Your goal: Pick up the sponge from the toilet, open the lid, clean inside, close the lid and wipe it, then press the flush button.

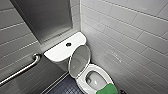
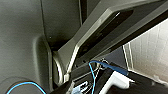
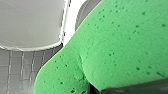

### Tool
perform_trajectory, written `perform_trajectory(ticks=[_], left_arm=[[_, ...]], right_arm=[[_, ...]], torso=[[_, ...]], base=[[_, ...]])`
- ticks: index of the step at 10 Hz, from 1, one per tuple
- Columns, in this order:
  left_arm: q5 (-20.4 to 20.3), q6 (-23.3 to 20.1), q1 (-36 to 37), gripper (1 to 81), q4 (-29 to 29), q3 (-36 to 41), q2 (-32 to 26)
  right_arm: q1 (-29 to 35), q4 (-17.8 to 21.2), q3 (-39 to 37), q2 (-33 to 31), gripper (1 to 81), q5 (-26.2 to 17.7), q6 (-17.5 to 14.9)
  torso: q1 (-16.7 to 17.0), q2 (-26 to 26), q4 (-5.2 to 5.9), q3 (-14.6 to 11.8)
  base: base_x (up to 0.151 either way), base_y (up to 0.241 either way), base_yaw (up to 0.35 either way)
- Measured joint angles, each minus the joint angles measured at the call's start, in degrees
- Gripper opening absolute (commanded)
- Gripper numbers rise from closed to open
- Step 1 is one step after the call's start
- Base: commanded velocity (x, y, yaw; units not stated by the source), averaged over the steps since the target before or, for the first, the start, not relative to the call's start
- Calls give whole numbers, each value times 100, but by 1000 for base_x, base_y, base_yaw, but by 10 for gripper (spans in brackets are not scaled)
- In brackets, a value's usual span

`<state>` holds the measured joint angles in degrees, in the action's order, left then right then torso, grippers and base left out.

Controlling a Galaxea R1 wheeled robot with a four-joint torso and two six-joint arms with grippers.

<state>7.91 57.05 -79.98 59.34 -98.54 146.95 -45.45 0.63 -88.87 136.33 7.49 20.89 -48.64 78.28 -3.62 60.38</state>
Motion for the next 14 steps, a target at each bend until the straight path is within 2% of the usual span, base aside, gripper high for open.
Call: perform_trajectory(ticks=[2,5,9,14], left_arm=[[0,-2,0,811,0,-66,2],[-11,0,20,811,2,-295,115],[-15,0,11,811,0,-522,256],[-17,-2,-91,811,5,-824,369]], right_arm=[[282,118,-551,308,10,-361,7],[691,217,-1362,807,10,-853,21],[1174,236,-2238,1401,10,-1326,101],[2089,232,-3070,2109,10,-1844,126]], torso=[[0,0,0,48],[-2,-5,0,262],[-5,-5,0,269],[-5,-6,0,271]], base=[[0,0,0],[0,0,0],[0,0,0],[0,0,0]])
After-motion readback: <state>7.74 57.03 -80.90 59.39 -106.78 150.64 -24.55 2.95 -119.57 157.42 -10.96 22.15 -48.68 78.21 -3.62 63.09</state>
